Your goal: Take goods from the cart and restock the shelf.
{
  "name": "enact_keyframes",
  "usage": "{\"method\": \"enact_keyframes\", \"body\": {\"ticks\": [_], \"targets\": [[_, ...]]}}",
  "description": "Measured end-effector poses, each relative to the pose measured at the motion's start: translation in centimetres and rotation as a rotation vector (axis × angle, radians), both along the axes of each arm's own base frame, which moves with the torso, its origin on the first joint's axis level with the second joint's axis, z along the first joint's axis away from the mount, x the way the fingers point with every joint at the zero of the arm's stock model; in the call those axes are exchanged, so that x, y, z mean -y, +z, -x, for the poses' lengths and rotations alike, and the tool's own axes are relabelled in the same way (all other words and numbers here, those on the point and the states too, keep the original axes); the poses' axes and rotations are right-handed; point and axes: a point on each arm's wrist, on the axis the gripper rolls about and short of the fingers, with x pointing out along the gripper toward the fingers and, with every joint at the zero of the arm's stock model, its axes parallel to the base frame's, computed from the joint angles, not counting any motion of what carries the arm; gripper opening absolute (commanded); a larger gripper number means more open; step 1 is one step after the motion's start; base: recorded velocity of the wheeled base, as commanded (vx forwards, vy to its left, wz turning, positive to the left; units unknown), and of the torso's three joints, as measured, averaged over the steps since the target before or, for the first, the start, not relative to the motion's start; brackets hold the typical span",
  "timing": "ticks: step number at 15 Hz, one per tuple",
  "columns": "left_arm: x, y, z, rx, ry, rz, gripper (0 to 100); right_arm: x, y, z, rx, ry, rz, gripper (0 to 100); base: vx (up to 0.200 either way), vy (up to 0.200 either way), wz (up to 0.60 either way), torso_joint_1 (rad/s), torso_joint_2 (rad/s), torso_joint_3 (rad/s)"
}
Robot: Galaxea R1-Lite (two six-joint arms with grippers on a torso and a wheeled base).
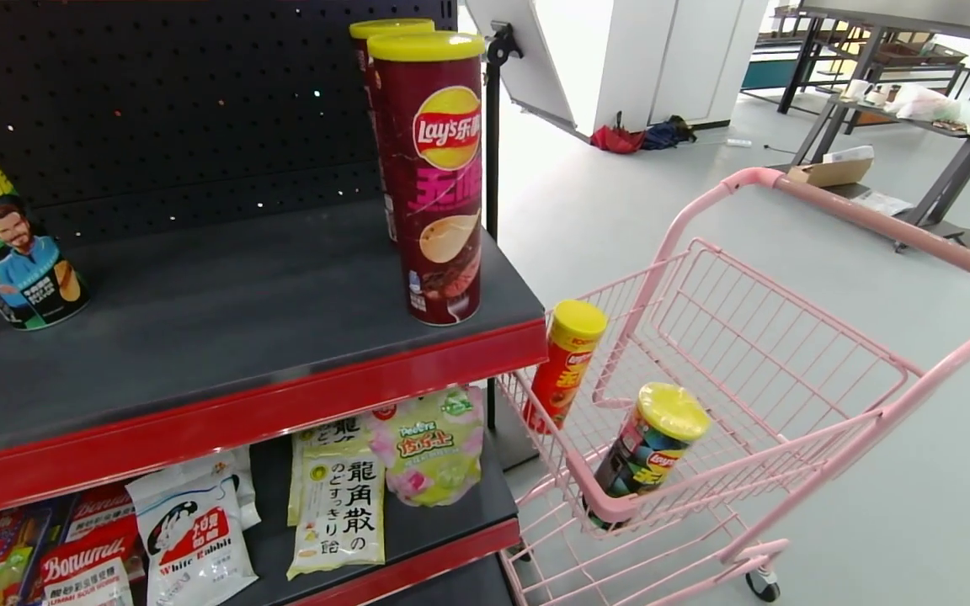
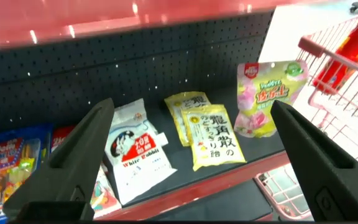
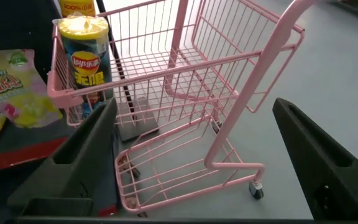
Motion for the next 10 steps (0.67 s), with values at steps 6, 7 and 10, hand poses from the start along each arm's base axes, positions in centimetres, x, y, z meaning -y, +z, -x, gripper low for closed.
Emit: {"method": "enact_keyframes", "body": {"ticks": [6, 7, 10], "targets": [[0.0, 0.0, 0.0, 0.0, 0.0, 0.0, 100, 0.0, 0.1, 0.0, -0.001, -0.011, -0.005, 100, 0.0, 0.0, 0.0, -0.026, 0.1, 0.065], [0.0, 0.0, 0.0, 0.0, -0.001, 0.0, 100, 0.0, 0.7, 0.1, 0.011, -0.01, -0.009, 100, 0.0, 0.0, 0.0, 0.0, 0.0, 0.0], [0.0, 0.0, 0.0, 0.0, -0.001, 0.0, 100, 0.0, 5.7, -0.2, 0.026, 0.037, -0.062, 100, 0.0, 0.0, 0.0, 0.0, 0.0, 0.0]]}}
